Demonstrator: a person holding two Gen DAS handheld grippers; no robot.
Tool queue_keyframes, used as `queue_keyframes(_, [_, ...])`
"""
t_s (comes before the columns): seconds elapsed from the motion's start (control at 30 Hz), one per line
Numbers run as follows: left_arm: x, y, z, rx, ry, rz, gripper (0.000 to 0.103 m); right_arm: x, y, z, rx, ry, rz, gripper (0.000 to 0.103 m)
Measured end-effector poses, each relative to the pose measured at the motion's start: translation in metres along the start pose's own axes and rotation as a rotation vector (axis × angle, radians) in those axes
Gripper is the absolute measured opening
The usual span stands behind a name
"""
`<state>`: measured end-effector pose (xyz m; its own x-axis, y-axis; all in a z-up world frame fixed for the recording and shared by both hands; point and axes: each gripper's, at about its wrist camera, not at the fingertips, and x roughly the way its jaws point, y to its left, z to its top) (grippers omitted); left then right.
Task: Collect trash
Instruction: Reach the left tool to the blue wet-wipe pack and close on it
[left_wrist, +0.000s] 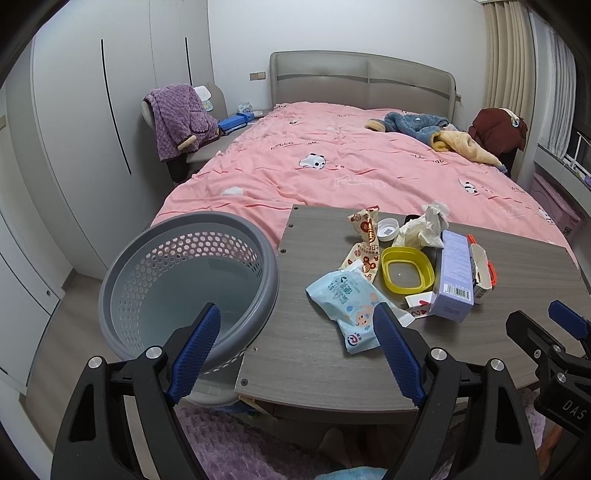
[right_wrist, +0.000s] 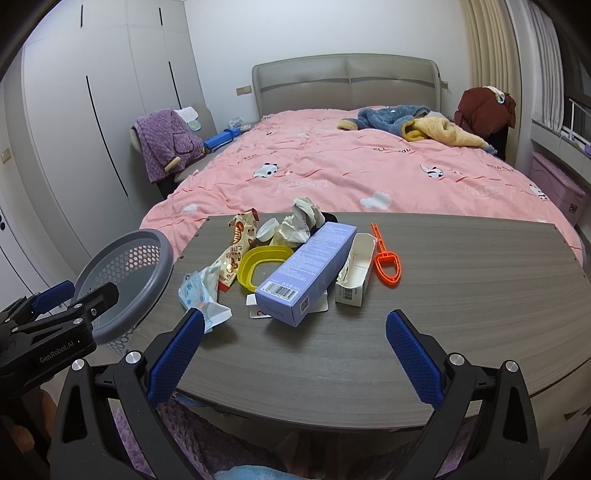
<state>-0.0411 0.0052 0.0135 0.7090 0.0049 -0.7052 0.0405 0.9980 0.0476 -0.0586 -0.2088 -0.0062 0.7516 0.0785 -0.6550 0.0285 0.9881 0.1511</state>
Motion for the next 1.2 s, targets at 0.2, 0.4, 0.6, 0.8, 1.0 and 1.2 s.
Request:
queue_keyframes(0.2, [0.020,-0.005,-0.001,-0.007,0.062,-0.022,0.081,0.009,-0.014,-0.003,0.011,0.010,-0.019,0.097])
queue_keyframes(0.4, [0.049,-0.019,0.007,-0.022,0.127,-0.070,0.081,0.014,-0.036,-0.002,0.041,0.006,-0.040,0.097])
queue_keyframes(0.6, [0.078,-0.034,0.016,-0.034,0.192,-0.098,0.081,0.021,-0.054,-0.002,0.061,0.006,-0.057,0.097])
queue_keyframes(0.8, [0.100,-0.038,0.021,-0.076,0.251,-0.106,0.081,0.034,-0.069,-0.003,0.089,0.026,-0.051,0.097])
queue_keyframes(1.0, [0.119,-0.042,0.023,-0.087,0.290,-0.094,0.081,0.041,-0.080,-0.003,0.112,0.037,-0.046,0.097])
queue_keyframes(1.2, [0.132,-0.037,0.021,-0.103,0.316,-0.100,0.081,0.045,-0.087,-0.001,0.126,0.043,-0.051,0.097])
